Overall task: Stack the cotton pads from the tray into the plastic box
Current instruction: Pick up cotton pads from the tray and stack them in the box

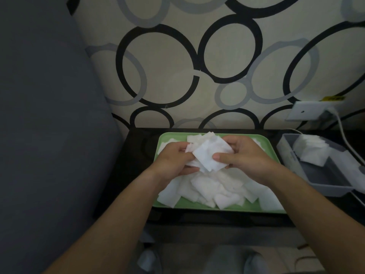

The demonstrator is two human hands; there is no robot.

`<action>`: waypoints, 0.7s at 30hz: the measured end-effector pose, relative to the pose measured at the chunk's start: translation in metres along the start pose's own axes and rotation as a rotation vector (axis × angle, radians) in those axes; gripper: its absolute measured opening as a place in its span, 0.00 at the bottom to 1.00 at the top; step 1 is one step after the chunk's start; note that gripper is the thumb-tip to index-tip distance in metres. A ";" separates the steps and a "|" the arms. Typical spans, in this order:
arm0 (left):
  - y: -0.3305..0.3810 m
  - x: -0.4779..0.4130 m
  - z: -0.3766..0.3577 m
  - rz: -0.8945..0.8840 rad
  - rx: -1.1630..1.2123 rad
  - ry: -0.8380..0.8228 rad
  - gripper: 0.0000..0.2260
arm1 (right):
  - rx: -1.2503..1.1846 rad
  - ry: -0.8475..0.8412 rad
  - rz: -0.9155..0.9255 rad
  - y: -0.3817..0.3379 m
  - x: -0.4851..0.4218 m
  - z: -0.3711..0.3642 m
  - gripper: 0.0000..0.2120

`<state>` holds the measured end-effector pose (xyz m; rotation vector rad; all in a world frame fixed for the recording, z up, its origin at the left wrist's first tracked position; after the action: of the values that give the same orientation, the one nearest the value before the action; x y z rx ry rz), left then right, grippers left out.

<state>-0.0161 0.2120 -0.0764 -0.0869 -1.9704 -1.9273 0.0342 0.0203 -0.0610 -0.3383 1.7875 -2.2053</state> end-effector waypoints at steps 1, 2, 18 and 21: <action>0.000 0.000 0.000 0.002 -0.012 -0.011 0.11 | 0.002 -0.013 0.003 0.000 0.000 0.001 0.12; 0.000 0.001 0.000 0.001 -0.022 -0.024 0.11 | 0.003 -0.021 0.003 0.001 0.000 0.003 0.12; 0.006 0.008 -0.009 0.121 0.075 -0.087 0.10 | 0.187 0.076 0.018 0.000 -0.003 0.003 0.11; 0.006 0.009 -0.010 0.100 0.064 -0.119 0.10 | 0.178 0.087 0.019 0.000 -0.003 0.003 0.11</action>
<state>-0.0204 0.2007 -0.0684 -0.2834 -2.0606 -1.8332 0.0378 0.0189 -0.0607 -0.1891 1.6124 -2.3769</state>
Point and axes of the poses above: each hand's wrist, its own x-axis away from the middle knuckle, its own z-axis out of the back of the hand, y = z × x, the point moved 2 cm from there along -x, towards the middle knuckle, and after that the axes turned 10 degrees about y, right-handed, at the moved point
